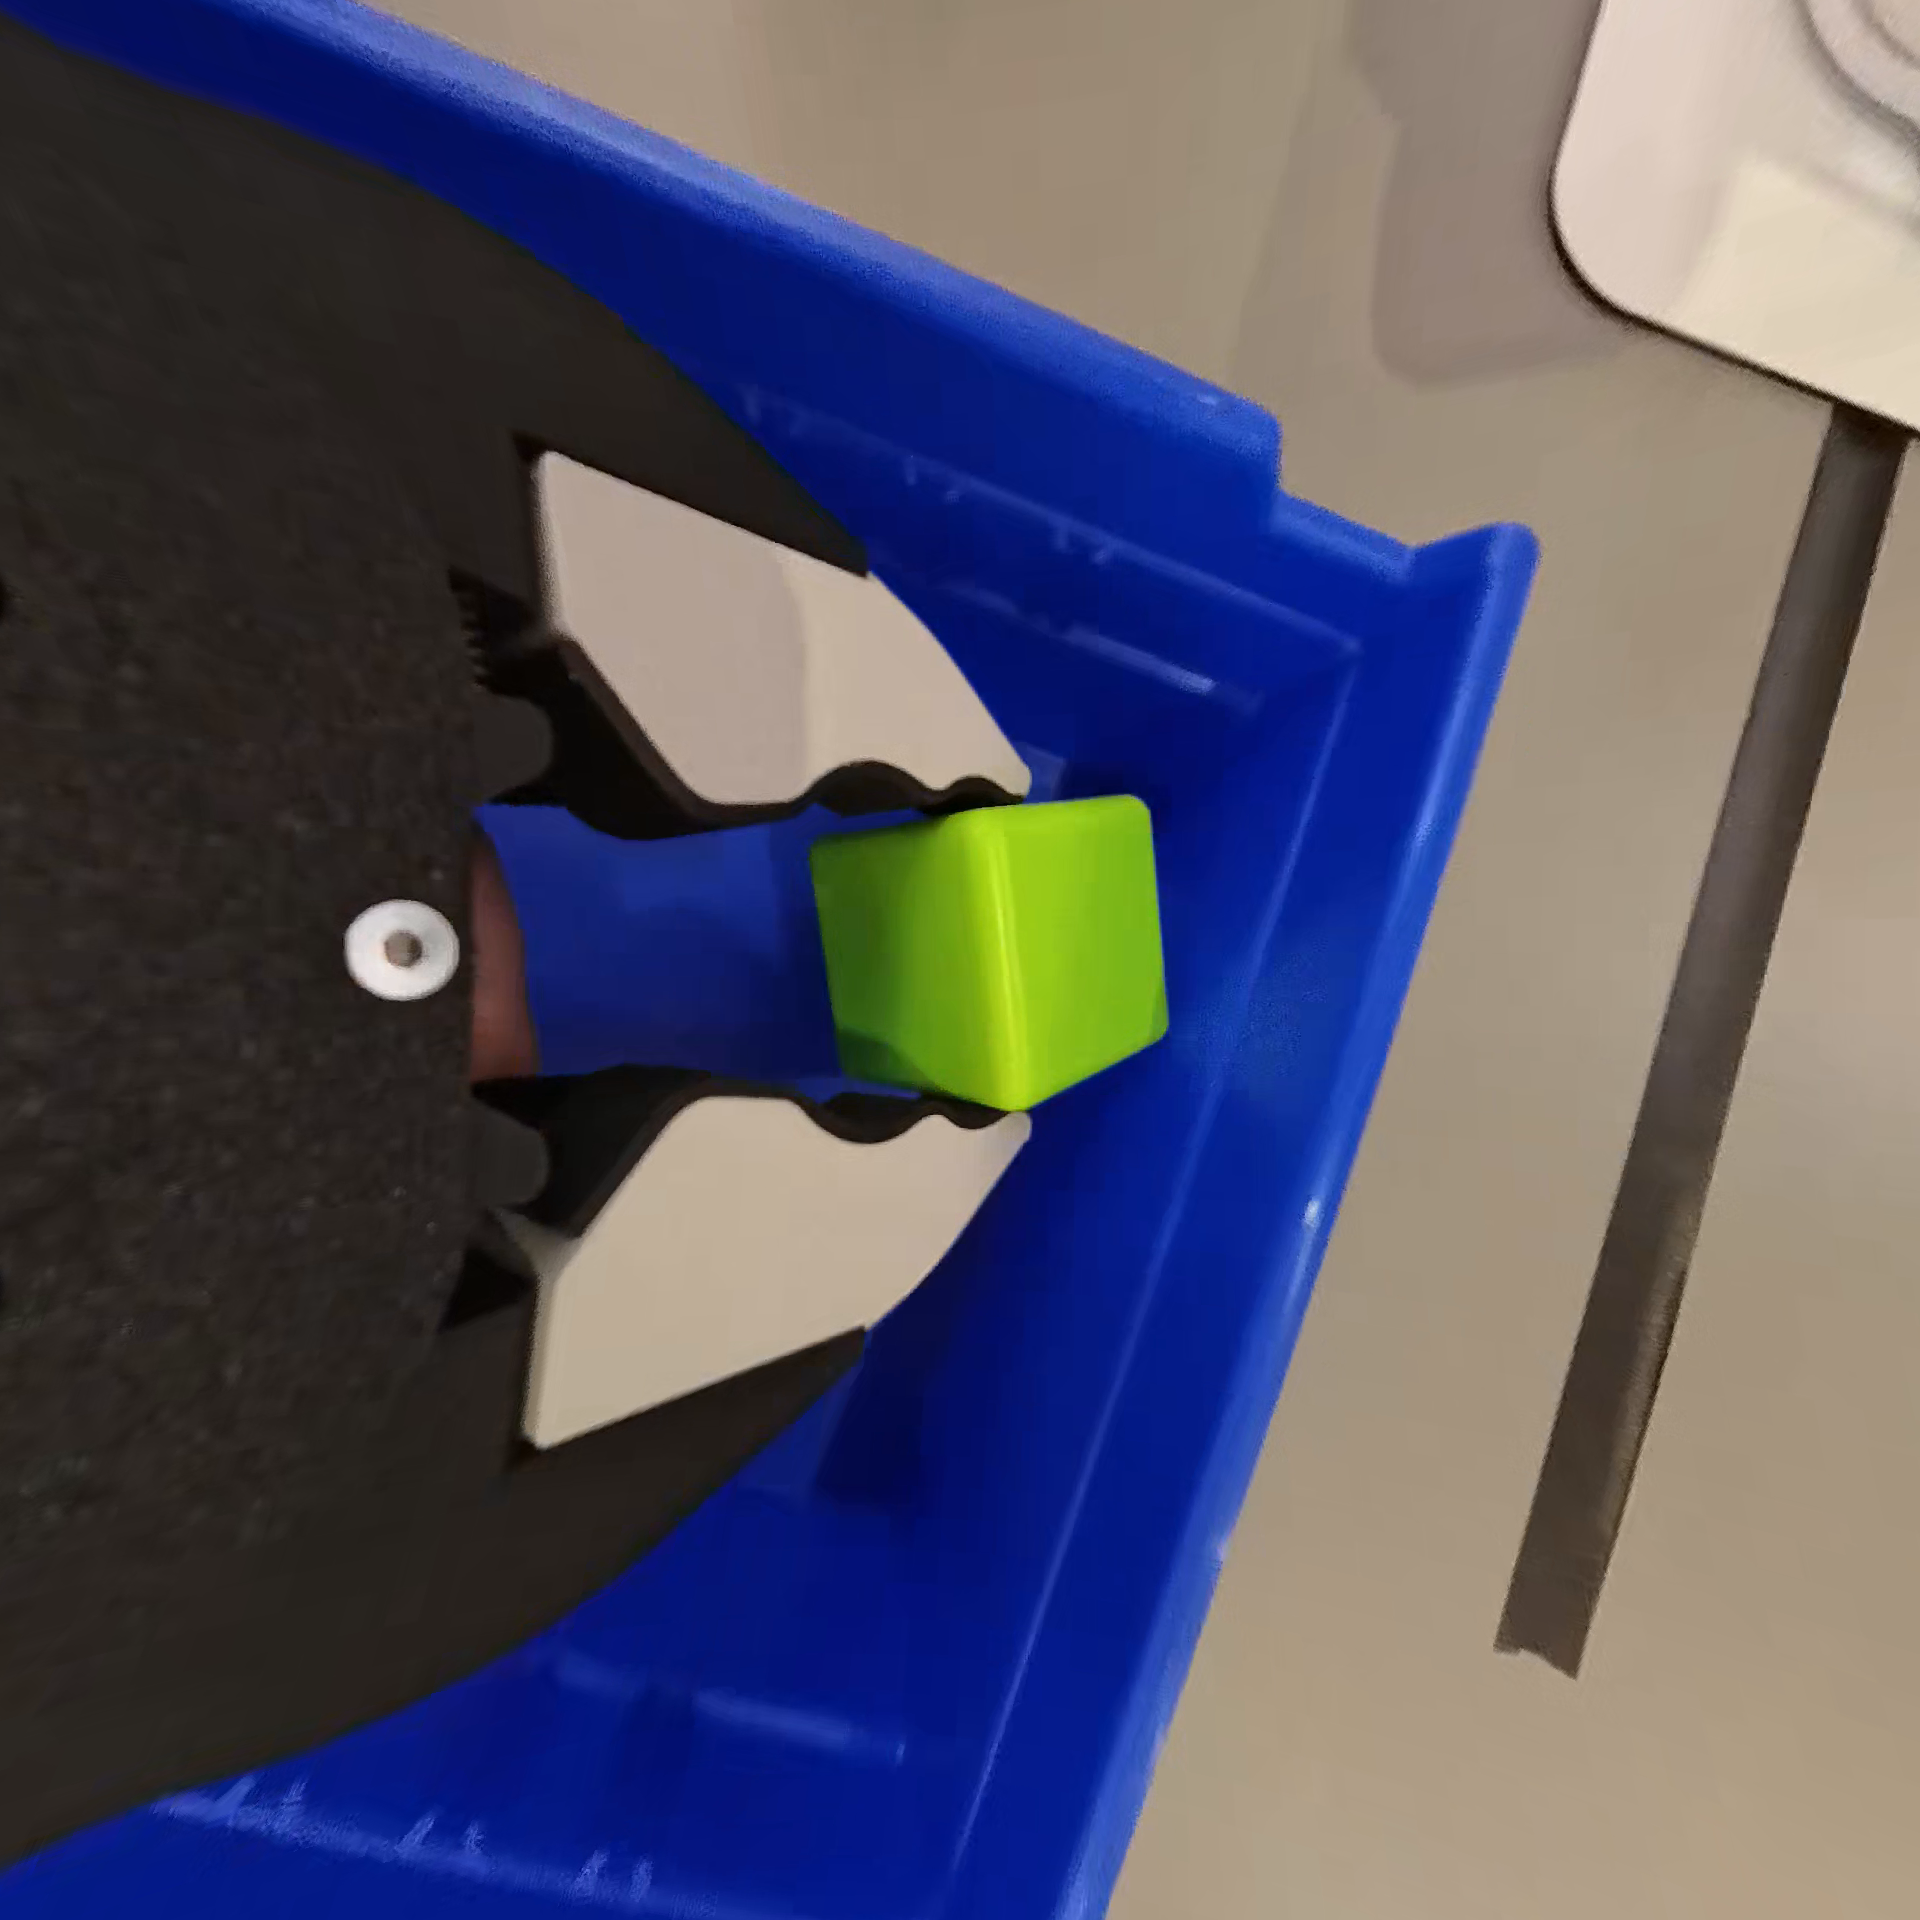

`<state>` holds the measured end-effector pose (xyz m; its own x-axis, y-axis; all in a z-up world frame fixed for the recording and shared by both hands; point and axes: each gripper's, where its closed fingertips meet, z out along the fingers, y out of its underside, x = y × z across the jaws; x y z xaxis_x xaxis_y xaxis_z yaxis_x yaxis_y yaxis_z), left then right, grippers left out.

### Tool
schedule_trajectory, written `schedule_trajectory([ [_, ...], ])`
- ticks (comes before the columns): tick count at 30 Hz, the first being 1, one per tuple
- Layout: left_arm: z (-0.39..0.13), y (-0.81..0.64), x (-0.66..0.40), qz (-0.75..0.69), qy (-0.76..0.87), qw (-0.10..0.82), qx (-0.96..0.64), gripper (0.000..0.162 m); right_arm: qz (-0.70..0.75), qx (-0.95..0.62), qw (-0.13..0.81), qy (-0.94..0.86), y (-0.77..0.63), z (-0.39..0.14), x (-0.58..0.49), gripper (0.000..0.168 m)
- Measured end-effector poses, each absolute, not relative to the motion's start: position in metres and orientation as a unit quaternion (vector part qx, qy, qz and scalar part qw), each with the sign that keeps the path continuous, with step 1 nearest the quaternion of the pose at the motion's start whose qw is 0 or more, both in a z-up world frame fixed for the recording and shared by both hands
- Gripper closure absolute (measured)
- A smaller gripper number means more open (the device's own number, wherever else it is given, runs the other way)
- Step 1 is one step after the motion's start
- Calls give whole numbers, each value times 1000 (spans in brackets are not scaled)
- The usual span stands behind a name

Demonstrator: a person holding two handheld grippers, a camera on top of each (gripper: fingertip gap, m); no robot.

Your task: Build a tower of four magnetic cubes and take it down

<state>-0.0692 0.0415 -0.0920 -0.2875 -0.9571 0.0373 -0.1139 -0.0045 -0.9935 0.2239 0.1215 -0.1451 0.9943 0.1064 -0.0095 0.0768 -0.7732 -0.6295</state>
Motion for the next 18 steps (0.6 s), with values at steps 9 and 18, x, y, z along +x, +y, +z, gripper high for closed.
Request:
schedule_trajectory([
  [9,-92,40,-69,-547,591,383,-452,111,17,-952,303,-34,111,-181,228,118],
  [18,-92,38,-69,-547,594,382,-449,112,-28,-936,350,-38,94,-143,232,101],
])
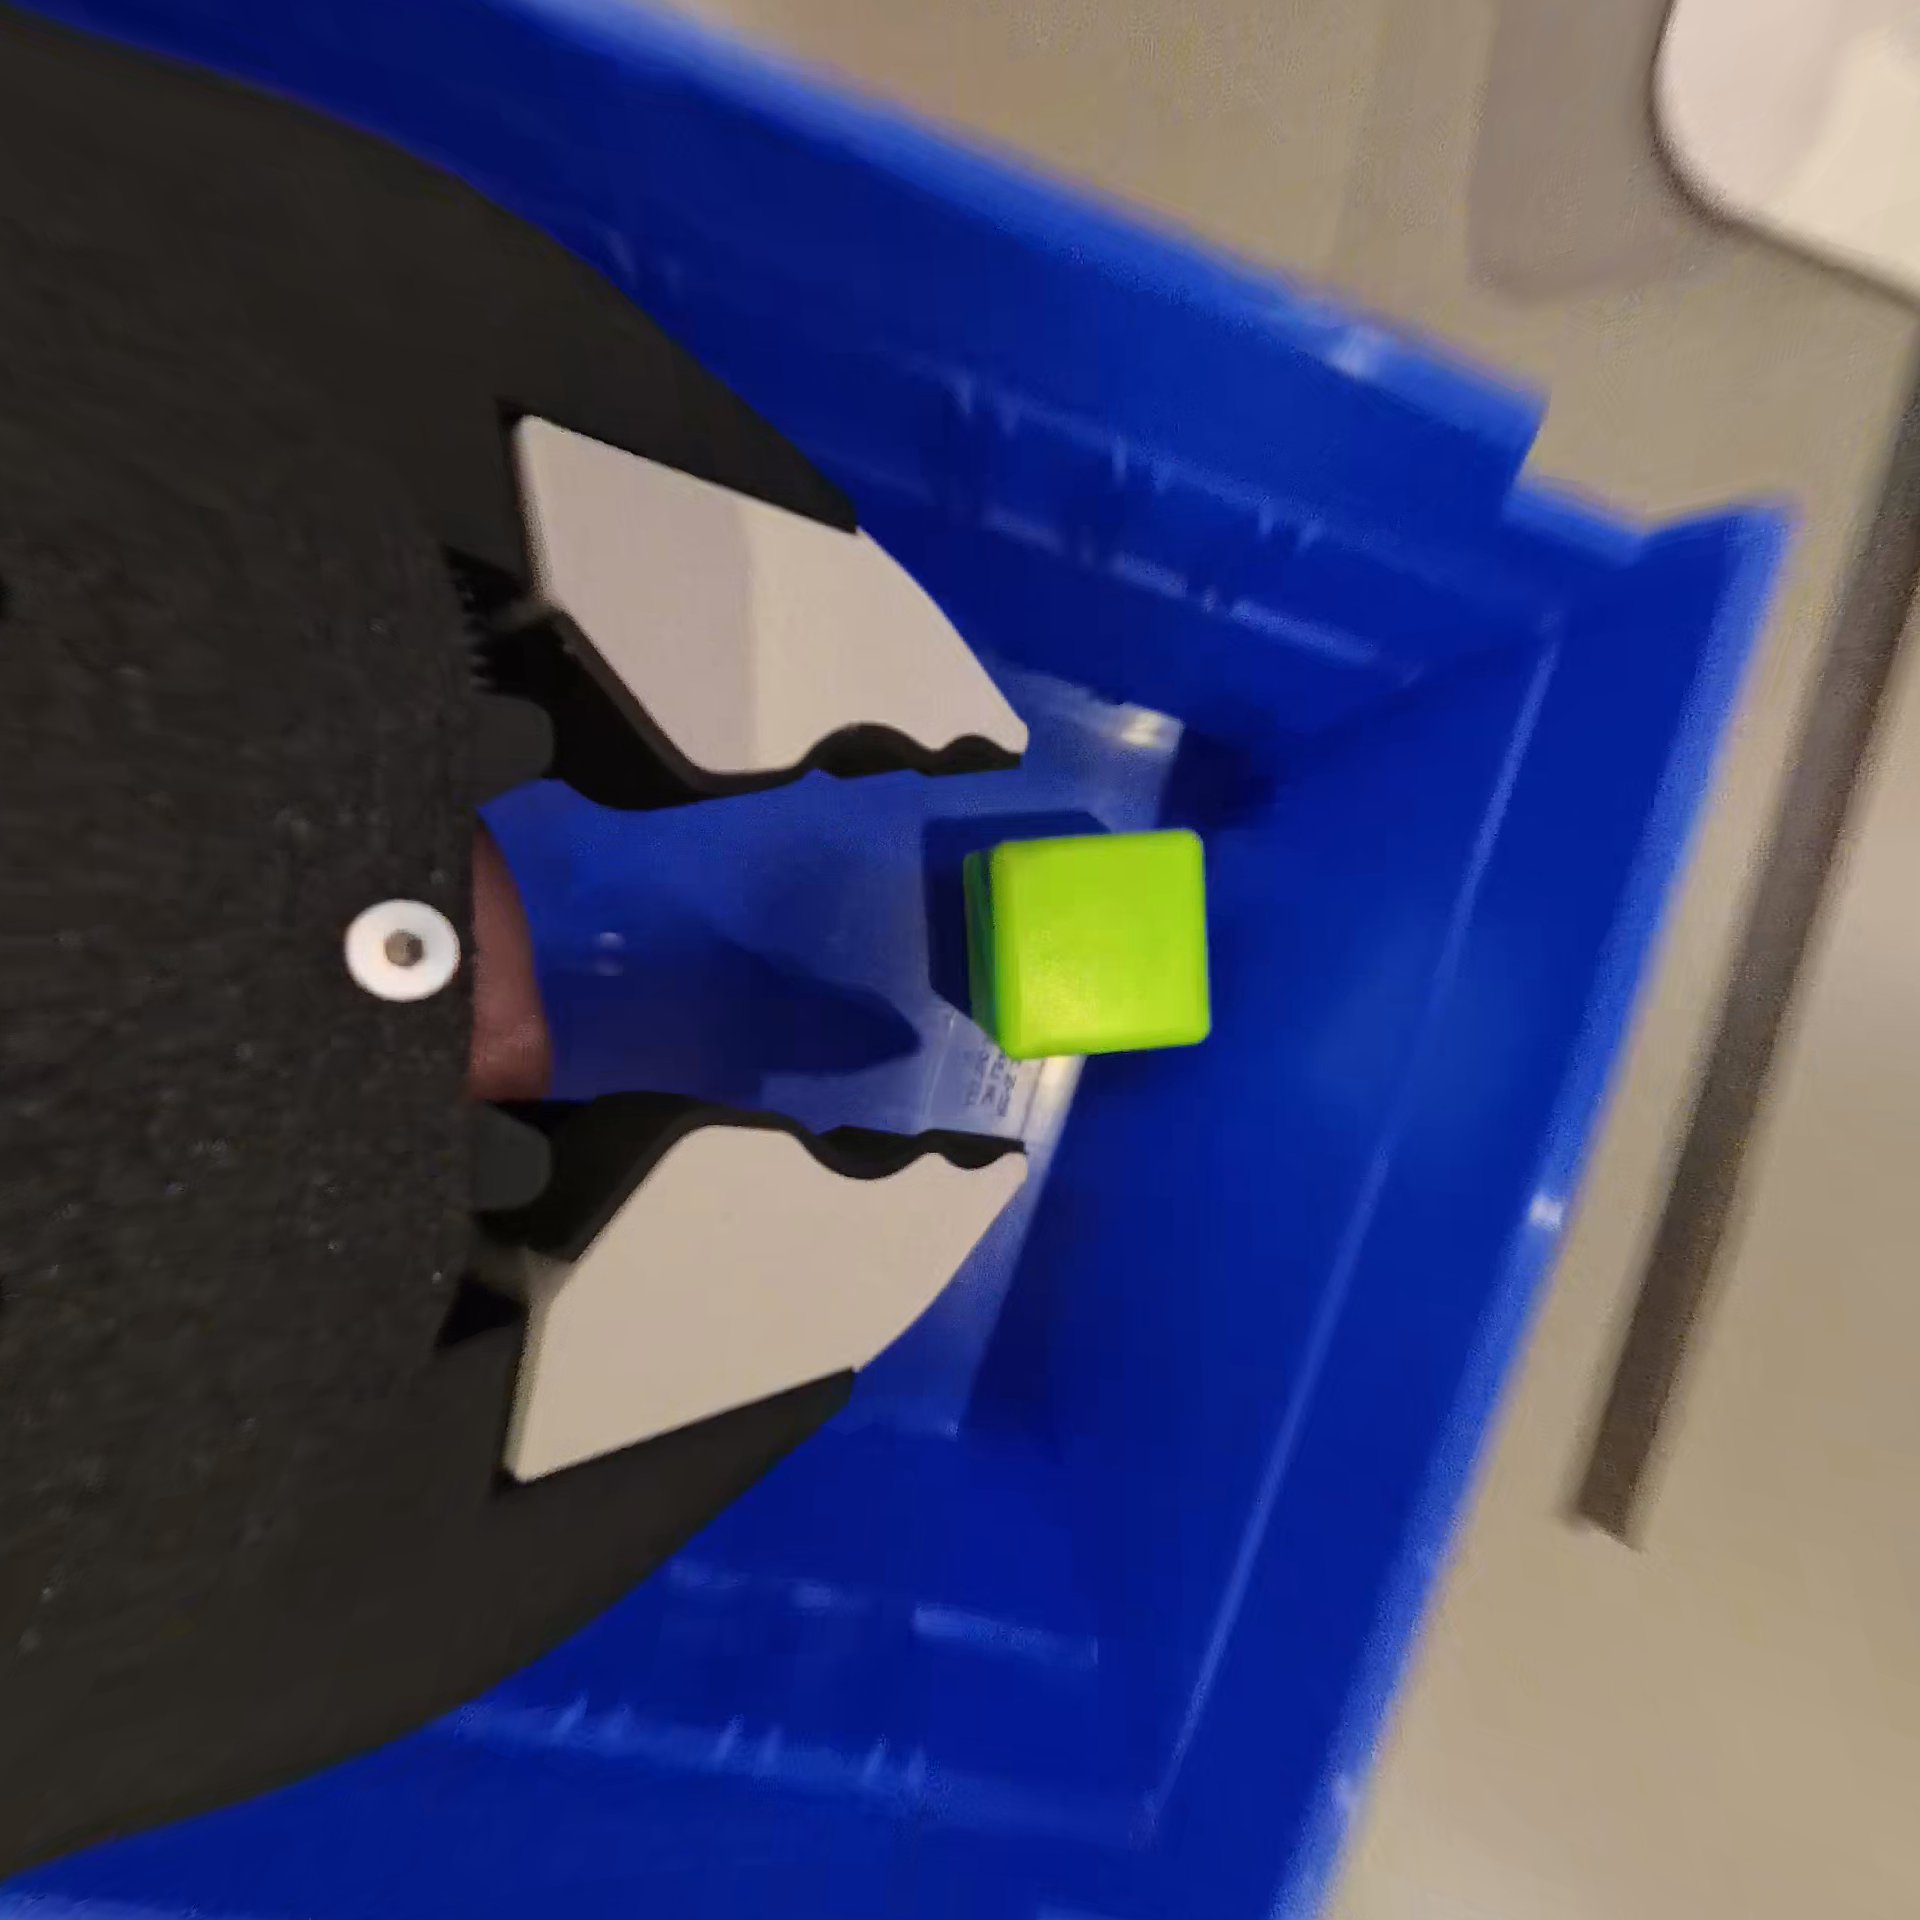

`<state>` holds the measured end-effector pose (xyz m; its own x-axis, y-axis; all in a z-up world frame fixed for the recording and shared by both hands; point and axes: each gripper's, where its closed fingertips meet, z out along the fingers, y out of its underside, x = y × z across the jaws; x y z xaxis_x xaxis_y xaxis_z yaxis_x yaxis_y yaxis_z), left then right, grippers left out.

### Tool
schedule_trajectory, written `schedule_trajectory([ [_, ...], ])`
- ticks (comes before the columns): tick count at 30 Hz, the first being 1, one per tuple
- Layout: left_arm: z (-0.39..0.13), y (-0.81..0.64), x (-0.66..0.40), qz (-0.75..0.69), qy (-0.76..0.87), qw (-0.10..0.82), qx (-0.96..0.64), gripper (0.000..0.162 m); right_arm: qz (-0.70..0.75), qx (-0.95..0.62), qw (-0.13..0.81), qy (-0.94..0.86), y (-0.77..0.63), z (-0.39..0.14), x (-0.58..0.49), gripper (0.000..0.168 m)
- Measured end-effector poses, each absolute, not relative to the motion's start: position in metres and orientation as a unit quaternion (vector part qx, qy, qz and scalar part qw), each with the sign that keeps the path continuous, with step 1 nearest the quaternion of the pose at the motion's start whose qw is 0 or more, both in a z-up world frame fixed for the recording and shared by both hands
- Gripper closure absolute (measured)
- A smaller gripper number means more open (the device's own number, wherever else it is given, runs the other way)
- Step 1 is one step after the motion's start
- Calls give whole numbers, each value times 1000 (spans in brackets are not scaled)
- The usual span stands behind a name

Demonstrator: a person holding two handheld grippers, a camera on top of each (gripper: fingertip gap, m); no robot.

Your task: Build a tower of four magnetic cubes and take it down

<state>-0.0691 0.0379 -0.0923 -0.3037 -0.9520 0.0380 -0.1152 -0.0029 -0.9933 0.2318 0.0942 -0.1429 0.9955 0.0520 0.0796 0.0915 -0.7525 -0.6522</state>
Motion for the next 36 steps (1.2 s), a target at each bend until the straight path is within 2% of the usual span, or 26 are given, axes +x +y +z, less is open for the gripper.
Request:
schedule_trajectory([
  [5,-92,38,-69,-546,592,384,-452,112,-48,-840,541,-14,26,-38,183,109],
  [8,-92,41,-67,-545,581,387,-465,112,67,-788,611,-35,-39,-33,92,116],
  [12,-91,46,-69,-538,560,398,-489,111,280,-757,589,-36,-116,-84,-29,116],
  [14,-86,45,-73,-540,551,410,-487,100,331,-734,592,-28,-141,-98,-60,116],
  [17,-75,42,-82,-542,552,423,-472,97,331,-730,591,-90,-158,-99,-82,117],
  [19,-76,46,-88,-517,560,428,-486,87,330,-722,597,-118,-160,-95,-86,118],
  [25,-117,49,-102,-434,624,380,-526,87,390,-719,569,-84,-158,-102,-83,118],
  [30,-130,47,-84,-435,632,344,-542,86,379,-723,569,-99,-159,-104,-84,118],
  [31,-130,48,-79,-435,630,346,-542,86,375,-725,568,-103,-159,-105,-85,118],
  [32,-129,48,-76,-438,629,347,-541,96,370,-728,568,-107,-159,-106,-86,118],
  [33,-130,44,-75,-443,636,336,-535,113,364,-730,567,-110,-159,-108,-86,119],
  [36,-130,39,-75,-447,646,328,-525,113,351,-739,565,-110,-153,-113,-87,119],
])
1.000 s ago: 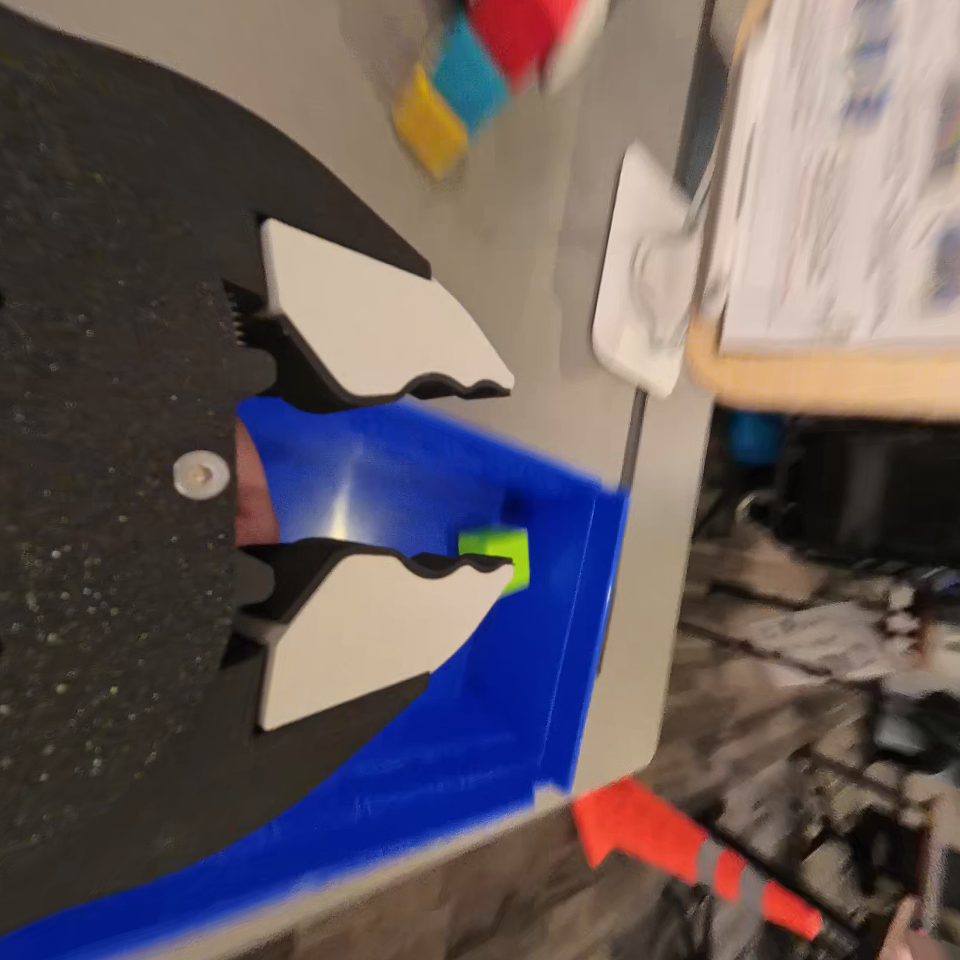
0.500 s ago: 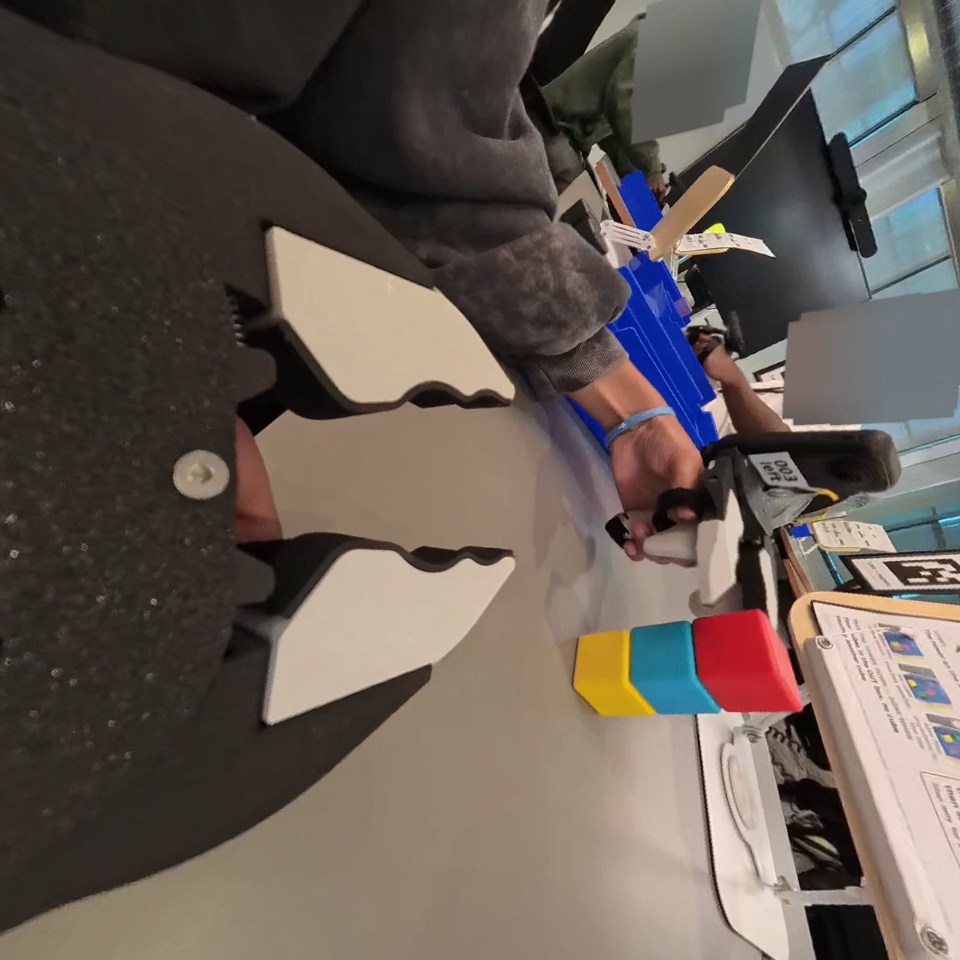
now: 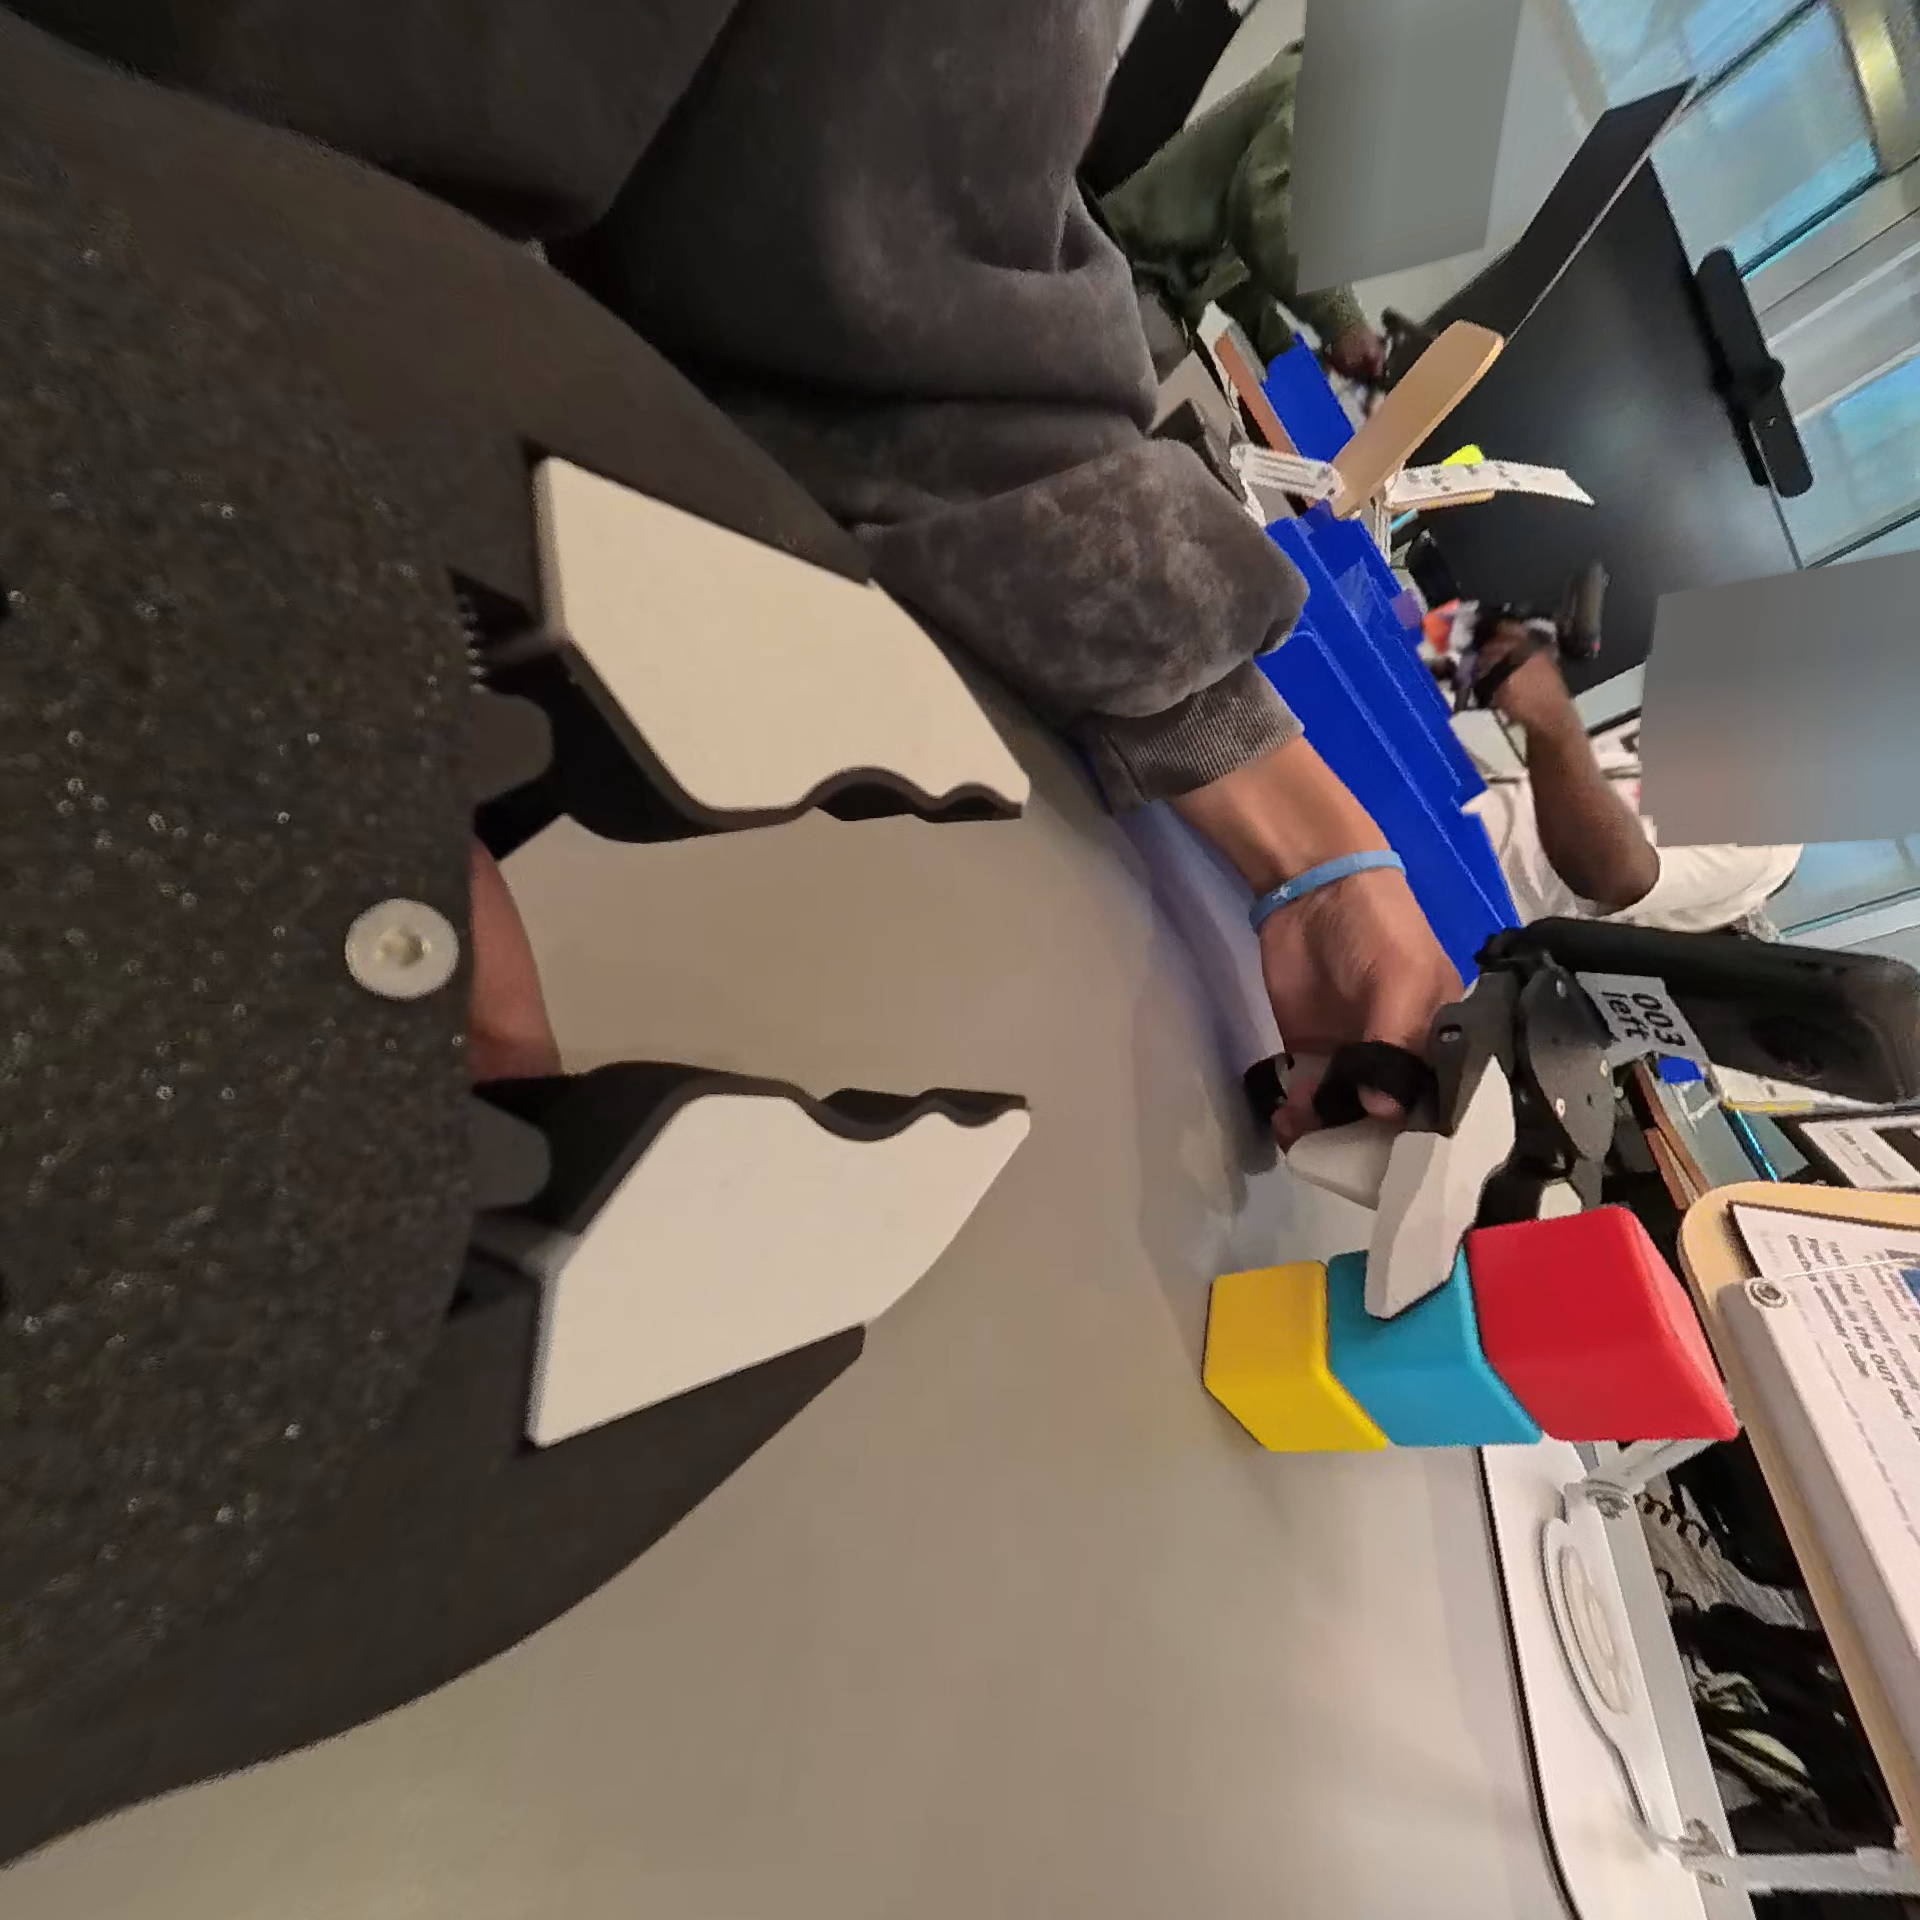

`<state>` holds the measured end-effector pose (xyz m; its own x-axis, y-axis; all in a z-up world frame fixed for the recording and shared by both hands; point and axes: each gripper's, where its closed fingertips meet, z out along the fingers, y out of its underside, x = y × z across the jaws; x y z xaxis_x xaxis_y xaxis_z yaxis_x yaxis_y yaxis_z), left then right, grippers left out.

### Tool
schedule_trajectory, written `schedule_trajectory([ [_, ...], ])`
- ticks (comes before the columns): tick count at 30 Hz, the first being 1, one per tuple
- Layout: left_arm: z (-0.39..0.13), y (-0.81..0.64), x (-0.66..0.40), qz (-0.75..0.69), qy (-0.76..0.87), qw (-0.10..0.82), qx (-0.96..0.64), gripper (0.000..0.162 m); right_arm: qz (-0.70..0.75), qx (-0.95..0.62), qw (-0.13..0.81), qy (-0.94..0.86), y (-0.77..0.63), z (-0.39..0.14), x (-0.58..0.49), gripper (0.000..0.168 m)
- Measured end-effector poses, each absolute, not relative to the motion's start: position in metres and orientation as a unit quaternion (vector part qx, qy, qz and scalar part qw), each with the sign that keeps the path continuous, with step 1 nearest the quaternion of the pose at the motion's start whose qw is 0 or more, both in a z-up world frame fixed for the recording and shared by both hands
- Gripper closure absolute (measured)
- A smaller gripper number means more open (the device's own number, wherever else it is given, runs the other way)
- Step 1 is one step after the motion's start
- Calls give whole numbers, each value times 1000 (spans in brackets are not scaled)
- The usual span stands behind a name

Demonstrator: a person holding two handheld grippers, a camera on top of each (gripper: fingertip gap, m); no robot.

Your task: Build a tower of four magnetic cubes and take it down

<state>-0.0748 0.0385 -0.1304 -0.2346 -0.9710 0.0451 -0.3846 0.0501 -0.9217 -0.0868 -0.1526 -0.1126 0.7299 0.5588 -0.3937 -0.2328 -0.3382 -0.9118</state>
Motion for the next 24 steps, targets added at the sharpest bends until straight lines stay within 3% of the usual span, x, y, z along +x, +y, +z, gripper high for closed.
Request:
schedule_trajectory([
  [5,-130,32,-78,-451,659,322,-509,113,368,-759,528,-98,-116,-102,-86,111],
  [9,-130,16,-86,-464,678,303,-483,113,274,-764,566,-144,-67,-71,-71,108],
  [14,-130,-2,-91,-476,696,283,-456,113,170,-746,570,-299,-12,-79,-89,89],
  [17,-130,-3,-91,-478,698,281,-453,113,183,-737,570,-312,10,-83,-104,91],
  [20,-130,-3,-92,-478,698,281,-453,113,221,-737,557,-313,20,-88,-114,112],
  [24,-130,-2,-91,-479,695,281,-457,113,232,-743,545,-312,22,-89,-113,114],
])
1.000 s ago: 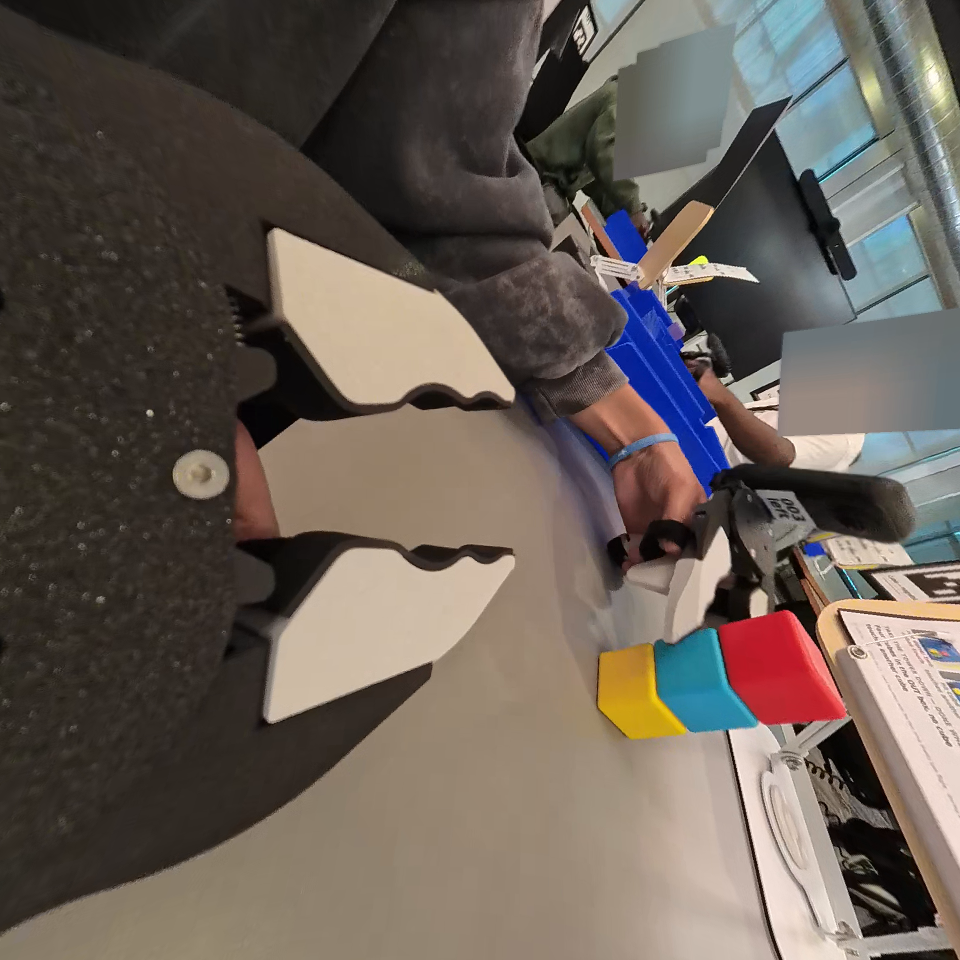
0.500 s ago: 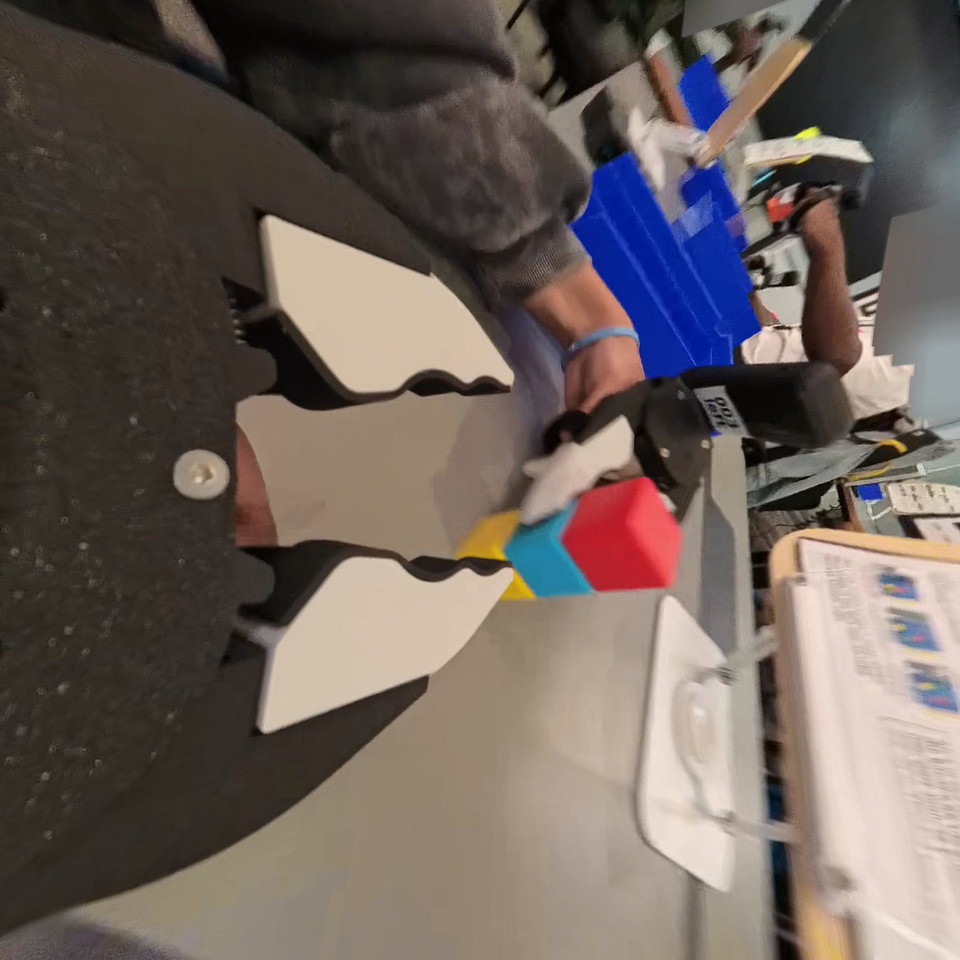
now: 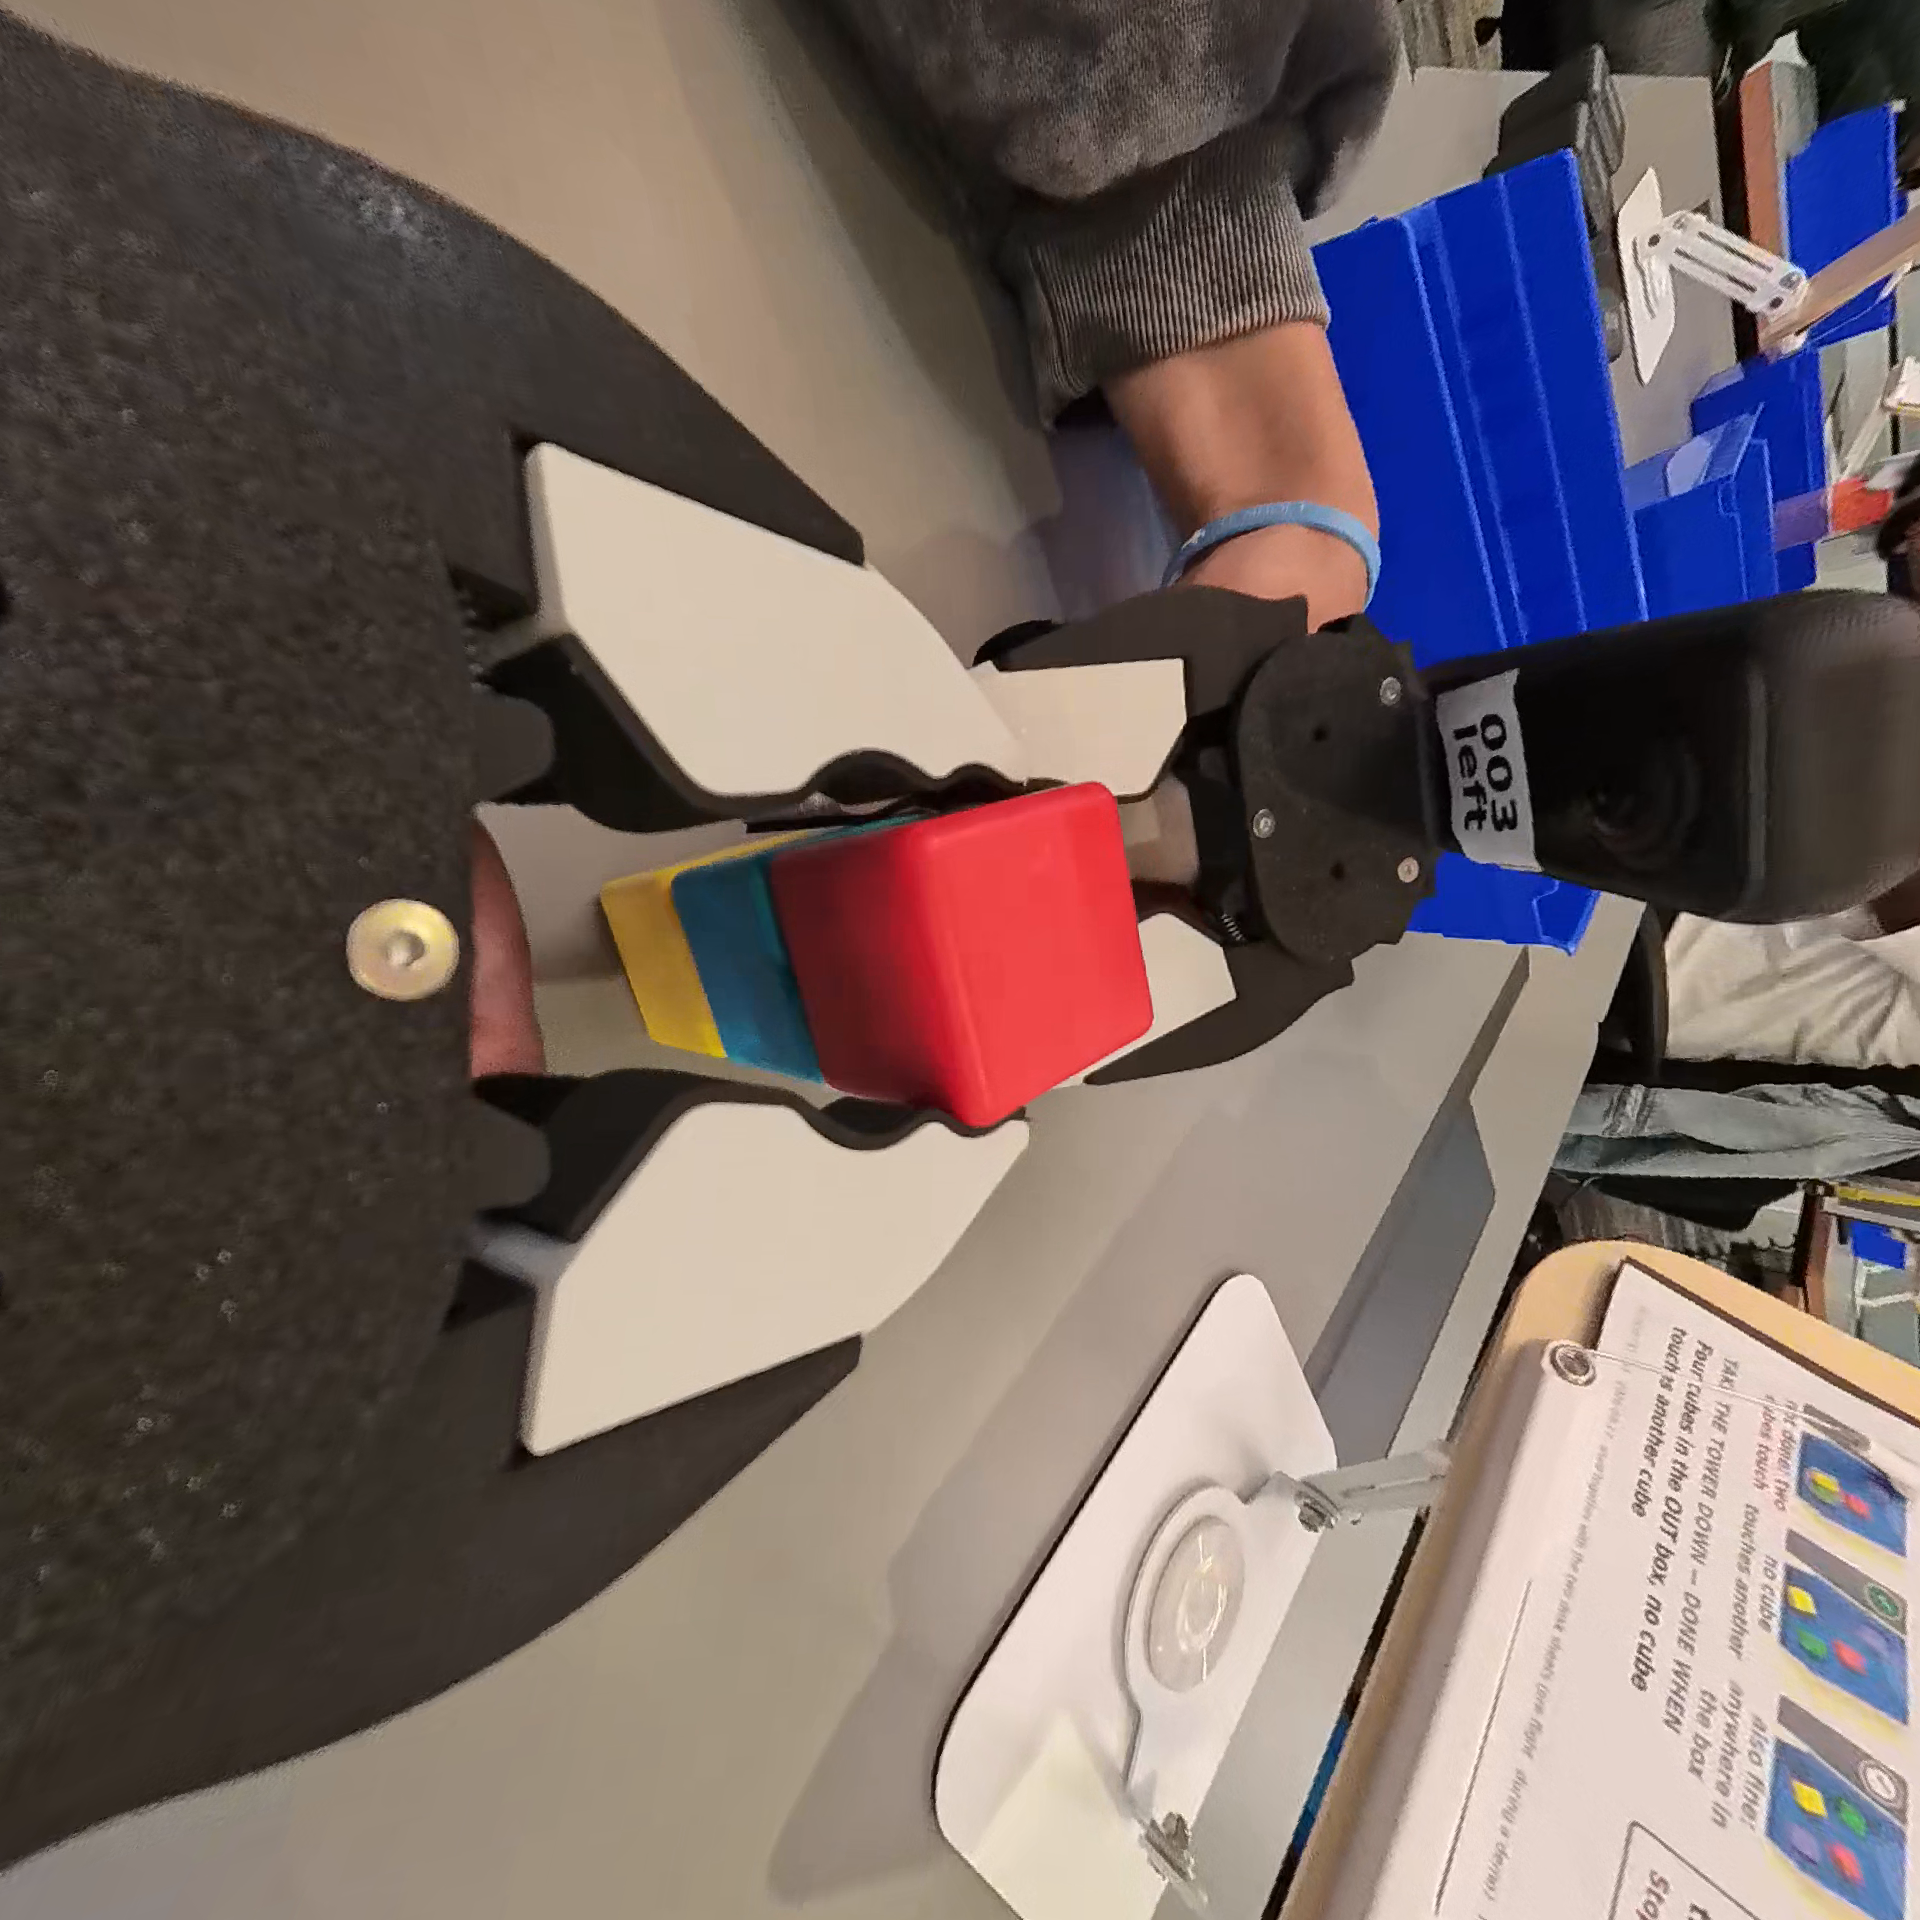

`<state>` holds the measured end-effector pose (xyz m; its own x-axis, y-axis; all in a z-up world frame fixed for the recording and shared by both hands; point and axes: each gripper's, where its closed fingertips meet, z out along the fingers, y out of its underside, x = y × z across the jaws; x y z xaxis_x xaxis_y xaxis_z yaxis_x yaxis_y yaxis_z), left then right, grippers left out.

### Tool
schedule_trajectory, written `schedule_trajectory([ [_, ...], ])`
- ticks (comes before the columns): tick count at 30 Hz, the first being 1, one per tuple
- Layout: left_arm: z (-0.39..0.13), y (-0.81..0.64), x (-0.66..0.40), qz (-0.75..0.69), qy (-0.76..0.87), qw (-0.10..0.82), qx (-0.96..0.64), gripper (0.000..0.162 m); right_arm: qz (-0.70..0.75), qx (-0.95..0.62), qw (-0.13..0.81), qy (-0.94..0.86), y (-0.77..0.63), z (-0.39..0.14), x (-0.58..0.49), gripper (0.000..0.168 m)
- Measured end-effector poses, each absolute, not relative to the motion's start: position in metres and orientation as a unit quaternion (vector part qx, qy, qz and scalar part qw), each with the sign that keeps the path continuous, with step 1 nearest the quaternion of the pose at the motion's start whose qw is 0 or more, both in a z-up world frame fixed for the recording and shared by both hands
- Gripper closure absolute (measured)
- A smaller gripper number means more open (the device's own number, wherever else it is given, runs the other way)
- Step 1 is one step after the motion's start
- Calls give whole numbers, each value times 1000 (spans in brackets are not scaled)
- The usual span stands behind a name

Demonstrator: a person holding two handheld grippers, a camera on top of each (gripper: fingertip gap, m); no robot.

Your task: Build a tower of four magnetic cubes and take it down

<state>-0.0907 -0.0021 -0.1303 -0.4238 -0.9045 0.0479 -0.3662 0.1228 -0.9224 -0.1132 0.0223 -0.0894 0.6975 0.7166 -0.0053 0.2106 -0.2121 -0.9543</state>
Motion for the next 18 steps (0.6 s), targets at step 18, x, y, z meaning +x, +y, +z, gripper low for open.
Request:
schedule_trajectory([
  [18,-131,-6,-90,-480,698,278,-454,113,-26,-736,658,-157,-11,71,109,115],
])
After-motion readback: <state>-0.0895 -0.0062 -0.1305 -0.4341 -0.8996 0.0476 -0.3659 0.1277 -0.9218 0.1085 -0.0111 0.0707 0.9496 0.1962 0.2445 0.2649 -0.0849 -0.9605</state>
